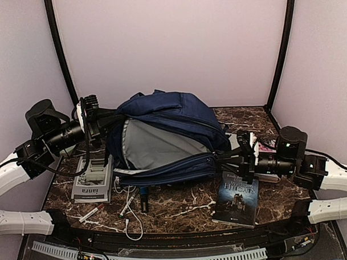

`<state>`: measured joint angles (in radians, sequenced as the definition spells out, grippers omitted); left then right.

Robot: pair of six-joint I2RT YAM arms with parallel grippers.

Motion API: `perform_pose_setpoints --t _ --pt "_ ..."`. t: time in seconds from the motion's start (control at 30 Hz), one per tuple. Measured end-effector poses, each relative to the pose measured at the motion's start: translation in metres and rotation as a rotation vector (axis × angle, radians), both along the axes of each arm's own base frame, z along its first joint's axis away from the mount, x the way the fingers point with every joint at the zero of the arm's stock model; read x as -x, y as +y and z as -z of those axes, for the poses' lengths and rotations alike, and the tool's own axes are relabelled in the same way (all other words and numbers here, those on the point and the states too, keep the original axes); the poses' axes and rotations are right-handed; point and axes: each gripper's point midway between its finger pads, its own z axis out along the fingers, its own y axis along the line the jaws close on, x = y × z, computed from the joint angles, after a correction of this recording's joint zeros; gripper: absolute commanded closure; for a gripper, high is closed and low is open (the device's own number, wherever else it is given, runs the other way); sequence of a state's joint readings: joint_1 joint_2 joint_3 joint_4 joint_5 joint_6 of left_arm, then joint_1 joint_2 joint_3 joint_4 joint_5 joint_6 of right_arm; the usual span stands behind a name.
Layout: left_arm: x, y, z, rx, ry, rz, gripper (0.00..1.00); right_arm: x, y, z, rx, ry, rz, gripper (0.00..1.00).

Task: Pack the student bag
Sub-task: Adjust the second largest pocket of the student bag.

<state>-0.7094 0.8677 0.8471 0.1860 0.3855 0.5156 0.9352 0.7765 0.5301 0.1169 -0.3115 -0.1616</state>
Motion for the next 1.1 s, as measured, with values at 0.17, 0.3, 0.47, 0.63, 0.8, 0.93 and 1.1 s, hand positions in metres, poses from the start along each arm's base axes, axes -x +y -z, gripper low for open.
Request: perform_pose_setpoints --t 0.17,0.3,0.47,0.63,0.8,0.93,1.1 --pt "0.0003 -0.0002 0.0003 0.000 0.000 0.002 1.00 0.0004 -0.0012 -0.0013 0.007 -0.008 0.001 0.90" --pt "0.0004 -0.0003 0.0004 0.000 0.001 0.003 1.00 -0.0008 -0.0030 -0.0030 0.011 -0.018 0.012 0.94" --pt "0.0004 -0.0003 0.0004 0.000 0.000 0.003 1.00 -0.0026 -0.0030 -0.0015 0.018 -0.018 0.020 0.92" --pt "0.0004 -0.0003 0.0005 0.000 0.001 0.003 1.00 -0.0059 0.0016 -0.0004 0.031 -0.015 0.019 0.88" --pt "0.0003 -0.0004 0.0006 0.002 0.000 0.003 1.00 -0.0067 0.0033 -0.0014 0.027 -0.020 0.016 0.95" --pt "0.0003 -0.0004 0.0007 0.003 0.001 0.003 1.00 -0.0063 0.0043 -0.0016 0.027 -0.029 0.009 1.00" --pt "0.0000 -0.0002 0.0012 0.003 0.001 0.001 1.00 -0.0089 0.0007 -0.0039 0.025 -0.036 0.035 1.00"
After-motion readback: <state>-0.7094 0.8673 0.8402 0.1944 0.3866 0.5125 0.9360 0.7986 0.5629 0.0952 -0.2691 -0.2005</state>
